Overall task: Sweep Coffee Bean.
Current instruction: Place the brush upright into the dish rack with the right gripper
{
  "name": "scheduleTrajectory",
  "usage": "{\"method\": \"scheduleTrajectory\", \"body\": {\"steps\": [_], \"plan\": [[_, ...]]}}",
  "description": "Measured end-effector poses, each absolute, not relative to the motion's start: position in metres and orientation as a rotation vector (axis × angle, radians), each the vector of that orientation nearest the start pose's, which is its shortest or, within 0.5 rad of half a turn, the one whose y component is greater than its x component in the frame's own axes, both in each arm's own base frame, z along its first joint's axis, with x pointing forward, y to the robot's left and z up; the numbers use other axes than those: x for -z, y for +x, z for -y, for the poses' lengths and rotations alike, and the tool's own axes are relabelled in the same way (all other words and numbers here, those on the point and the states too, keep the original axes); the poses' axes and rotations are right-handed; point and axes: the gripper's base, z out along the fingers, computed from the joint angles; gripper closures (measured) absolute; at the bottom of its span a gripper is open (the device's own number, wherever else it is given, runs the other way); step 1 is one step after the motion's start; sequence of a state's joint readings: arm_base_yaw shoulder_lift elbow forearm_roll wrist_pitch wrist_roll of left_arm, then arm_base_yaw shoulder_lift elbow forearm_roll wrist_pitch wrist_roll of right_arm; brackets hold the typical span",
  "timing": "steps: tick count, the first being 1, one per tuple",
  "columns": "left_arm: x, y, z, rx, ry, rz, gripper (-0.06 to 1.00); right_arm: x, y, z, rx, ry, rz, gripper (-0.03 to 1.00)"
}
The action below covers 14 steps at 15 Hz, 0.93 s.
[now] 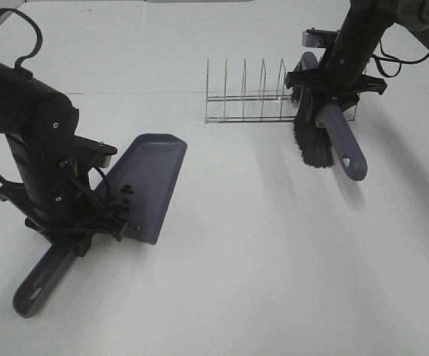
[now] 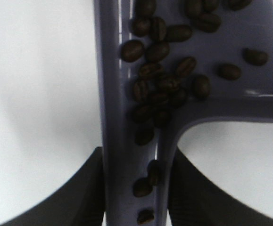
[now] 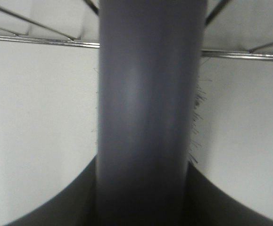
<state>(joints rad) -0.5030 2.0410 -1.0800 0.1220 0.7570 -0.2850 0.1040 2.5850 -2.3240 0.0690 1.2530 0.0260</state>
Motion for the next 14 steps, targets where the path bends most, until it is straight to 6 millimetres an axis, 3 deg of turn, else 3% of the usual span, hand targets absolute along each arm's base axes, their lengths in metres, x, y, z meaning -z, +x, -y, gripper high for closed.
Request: {"method": "scheduleTrajectory", "body": {"steps": [14], "plan": [[-0.092,0.3021,0.1573,-0.173,0.481,-3.148,0.63,-0.129,0.5265,-0.0614,-0.147,-0.064,-2.933,0.7]]}}
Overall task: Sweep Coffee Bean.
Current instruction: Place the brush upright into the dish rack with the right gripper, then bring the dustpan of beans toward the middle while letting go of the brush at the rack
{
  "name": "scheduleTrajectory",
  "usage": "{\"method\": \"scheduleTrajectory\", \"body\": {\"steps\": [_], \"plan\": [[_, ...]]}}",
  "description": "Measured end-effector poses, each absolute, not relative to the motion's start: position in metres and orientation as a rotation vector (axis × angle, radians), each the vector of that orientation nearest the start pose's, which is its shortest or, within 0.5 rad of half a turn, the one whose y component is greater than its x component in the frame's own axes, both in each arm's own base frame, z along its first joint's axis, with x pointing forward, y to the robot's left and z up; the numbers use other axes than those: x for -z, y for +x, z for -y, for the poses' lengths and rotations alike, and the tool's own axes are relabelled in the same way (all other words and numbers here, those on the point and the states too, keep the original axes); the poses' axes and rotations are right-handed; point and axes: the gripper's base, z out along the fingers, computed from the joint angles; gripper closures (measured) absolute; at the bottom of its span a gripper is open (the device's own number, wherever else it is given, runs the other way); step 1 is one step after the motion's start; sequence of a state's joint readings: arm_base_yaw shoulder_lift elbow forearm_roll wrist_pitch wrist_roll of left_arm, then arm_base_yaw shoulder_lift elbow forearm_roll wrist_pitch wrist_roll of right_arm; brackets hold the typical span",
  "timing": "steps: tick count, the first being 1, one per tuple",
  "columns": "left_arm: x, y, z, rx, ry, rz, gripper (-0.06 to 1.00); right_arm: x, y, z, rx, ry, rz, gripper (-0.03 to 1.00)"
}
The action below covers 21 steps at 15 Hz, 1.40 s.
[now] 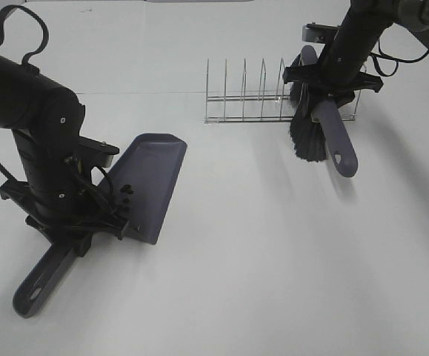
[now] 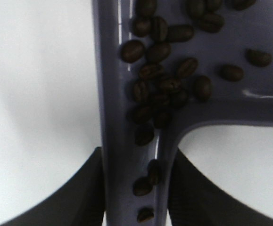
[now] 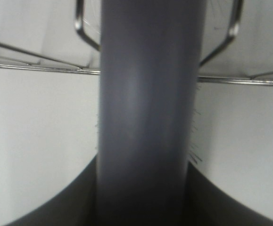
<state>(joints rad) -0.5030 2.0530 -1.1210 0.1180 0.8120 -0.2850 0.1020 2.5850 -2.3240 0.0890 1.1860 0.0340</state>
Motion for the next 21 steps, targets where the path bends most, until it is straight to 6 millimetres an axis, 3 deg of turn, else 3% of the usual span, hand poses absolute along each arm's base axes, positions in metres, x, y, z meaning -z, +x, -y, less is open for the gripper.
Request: {"method": "scheduleTrajectory", "body": {"steps": [2,5,6,10,17,18,21], "plan": [[-0.092,0.302,0.157,-0.173,0.481,-3.148,0.63,-0.129,0.527,-0.062,-0.156,-0.061,-2.929,0.66],[-0.092,0.302,0.157,-0.172,0.479,-3.149,0.63,-0.13,0.528,-0.064,-0.187,-0.042,-2.913,0.38],[-0.092,0.302,0.157,-0.172,0.478,-3.15,0.63,-0.131,0.528,-0.064,-0.187,-0.042,-2.912,0.34],[-0.092,0.302,0.158,-0.168,0.473,-3.153,0.63,-0.143,0.526,-0.063,-0.174,-0.05,-2.911,0.3],[-0.093,0.304,0.159,-0.156,0.435,-3.16,0.63,-0.209,0.517,-0.062,-0.181,-0.071,-2.809,0.3],[-0.095,0.308,0.163,-0.145,0.38,-3.167,0.63,-0.236,0.511,-0.064,-0.217,-0.071,-2.76,0.3],[-0.097,0.319,0.169,-0.115,0.351,-3.141,0.63,-0.265,0.491,-0.062,-0.225,-0.08,-2.746,0.3]]}}
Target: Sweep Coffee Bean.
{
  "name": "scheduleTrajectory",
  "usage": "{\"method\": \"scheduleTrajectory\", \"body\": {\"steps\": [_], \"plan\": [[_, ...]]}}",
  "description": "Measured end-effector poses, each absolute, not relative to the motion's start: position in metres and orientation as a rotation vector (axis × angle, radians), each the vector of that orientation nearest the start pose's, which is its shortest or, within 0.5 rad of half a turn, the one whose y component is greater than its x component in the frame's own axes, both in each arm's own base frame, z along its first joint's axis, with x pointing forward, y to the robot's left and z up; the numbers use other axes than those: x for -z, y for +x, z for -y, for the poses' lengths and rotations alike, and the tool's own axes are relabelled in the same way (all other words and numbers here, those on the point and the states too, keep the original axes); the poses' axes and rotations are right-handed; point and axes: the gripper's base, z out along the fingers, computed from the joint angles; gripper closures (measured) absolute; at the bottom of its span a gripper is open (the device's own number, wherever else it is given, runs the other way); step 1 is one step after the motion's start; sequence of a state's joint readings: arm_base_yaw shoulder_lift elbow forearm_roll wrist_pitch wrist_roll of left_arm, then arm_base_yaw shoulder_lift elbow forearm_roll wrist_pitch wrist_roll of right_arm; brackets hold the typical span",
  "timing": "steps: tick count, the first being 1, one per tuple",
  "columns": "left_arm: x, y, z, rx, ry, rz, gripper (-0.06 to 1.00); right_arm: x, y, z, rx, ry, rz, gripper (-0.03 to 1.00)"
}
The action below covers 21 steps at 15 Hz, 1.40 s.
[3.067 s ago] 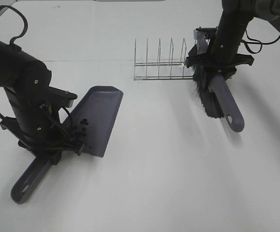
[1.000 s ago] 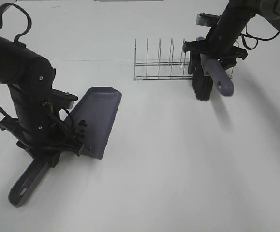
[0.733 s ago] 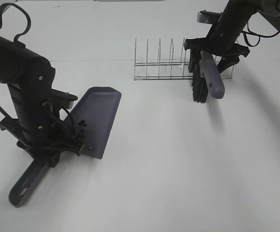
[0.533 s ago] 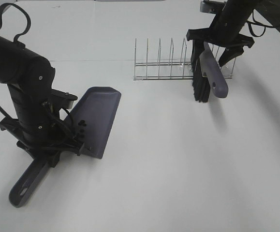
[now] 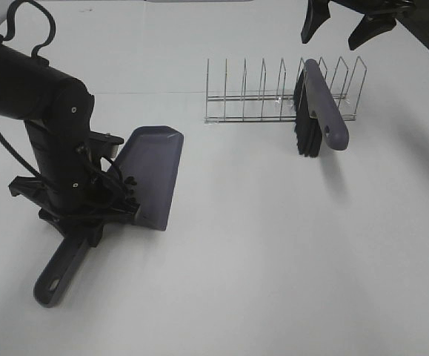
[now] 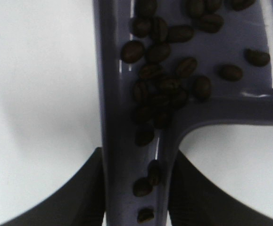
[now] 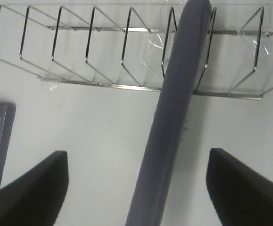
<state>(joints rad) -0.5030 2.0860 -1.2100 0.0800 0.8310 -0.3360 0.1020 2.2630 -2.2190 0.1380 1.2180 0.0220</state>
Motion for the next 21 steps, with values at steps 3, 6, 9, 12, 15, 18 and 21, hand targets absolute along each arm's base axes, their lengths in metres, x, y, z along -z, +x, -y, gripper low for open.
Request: {"method": "scheduleTrajectory", "body": {"steps": [3,6,9,12,15,18,21], "plan": [[-0.094,0.327,0.174,-0.112,0.349,-3.136,0.63,-0.274,0.455,-0.058,-0.221,-0.081,-2.819,0.3],[-0.092,0.333,0.177,-0.109,0.348,-3.131,0.63,-0.288,0.402,-0.053,-0.217,-0.085,-2.884,0.3],[-0.092,0.333,0.177,-0.104,0.344,-3.132,0.62,-0.308,0.356,-0.048,-0.217,-0.086,-2.88,0.3],[-0.092,0.335,0.178,-0.07,0.312,-3.129,0.41,-0.33,0.323,-0.045,-0.229,-0.087,-2.834,0.3],[-0.093,0.334,0.181,-0.02,0.293,-3.137,0.31,-0.365,0.273,-0.04,-0.235,-0.093,-2.722,0.3],[-0.1,0.328,0.179,-0.021,0.328,-3.183,0.3,-0.384,0.25,-0.038,-0.237,-0.098,-2.65,0.3],[-0.128,0.326,0.178,0.007,0.341,-3.138,0.3,-0.395,0.238,-0.037,-0.238,-0.099,-2.605,0.3]]}}
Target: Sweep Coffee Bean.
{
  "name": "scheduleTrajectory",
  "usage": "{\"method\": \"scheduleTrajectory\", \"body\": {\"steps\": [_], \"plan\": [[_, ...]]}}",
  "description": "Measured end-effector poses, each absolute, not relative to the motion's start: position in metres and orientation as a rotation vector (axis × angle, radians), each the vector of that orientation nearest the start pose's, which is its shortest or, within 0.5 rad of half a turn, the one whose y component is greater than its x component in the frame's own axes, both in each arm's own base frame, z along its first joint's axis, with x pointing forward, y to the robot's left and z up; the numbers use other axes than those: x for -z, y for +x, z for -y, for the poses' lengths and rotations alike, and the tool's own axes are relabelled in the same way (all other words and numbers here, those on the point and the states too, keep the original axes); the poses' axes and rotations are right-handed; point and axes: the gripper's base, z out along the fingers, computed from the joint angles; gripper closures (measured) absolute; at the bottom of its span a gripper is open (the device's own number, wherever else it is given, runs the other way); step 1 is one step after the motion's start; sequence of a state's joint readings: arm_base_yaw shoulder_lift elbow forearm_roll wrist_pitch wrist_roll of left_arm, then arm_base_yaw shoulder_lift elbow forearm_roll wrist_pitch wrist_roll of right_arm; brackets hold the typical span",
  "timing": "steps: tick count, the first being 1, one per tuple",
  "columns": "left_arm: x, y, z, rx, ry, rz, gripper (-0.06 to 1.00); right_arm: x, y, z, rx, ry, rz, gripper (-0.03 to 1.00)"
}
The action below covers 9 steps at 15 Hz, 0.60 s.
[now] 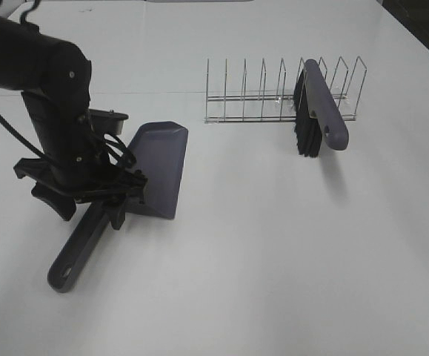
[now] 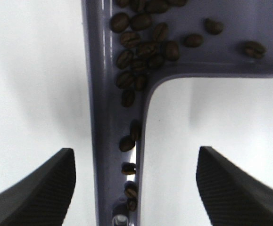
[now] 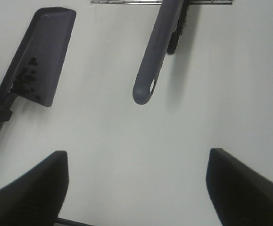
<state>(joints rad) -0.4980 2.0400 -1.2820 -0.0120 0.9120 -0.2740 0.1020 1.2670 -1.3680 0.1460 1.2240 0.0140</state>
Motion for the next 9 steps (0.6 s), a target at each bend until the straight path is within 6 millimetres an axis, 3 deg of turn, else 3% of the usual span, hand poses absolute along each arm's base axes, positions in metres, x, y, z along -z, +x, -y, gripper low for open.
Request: {"method": "scheduleTrajectory", "body": {"steps": [2,4,5,6,8,9], "plan": [[-0.158,0.324,0.171,0.027,0.379,-3.085,0.3,-0.398,0.227,-0.036,-0.239,-0.1,-2.586,0.3],[-0.185,0.331,0.146,0.063,0.346,-3.027,0.3,-0.394,0.211,-0.034,-0.239,-0.1,-2.585,0.3],[-0.215,0.341,0.099,0.073,0.214,-2.958,0.3,-0.385,0.19,-0.032,-0.238,-0.099,-2.594,0.3],[-0.224,0.341,0.088,0.072,0.197,-2.938,0.3,-0.383,0.186,-0.032,-0.238,-0.099,-2.594,0.3],[-0.258,0.334,0.04,0.051,0.092,-2.865,0.3,-0.38,0.163,-0.029,-0.239,-0.099,-2.573,0.3],[-0.272,0.321,0.019,0.037,0.028,-2.851,0.3,-0.376,0.152,-0.028,-0.239,-0.1,-2.566,0.3]]}}
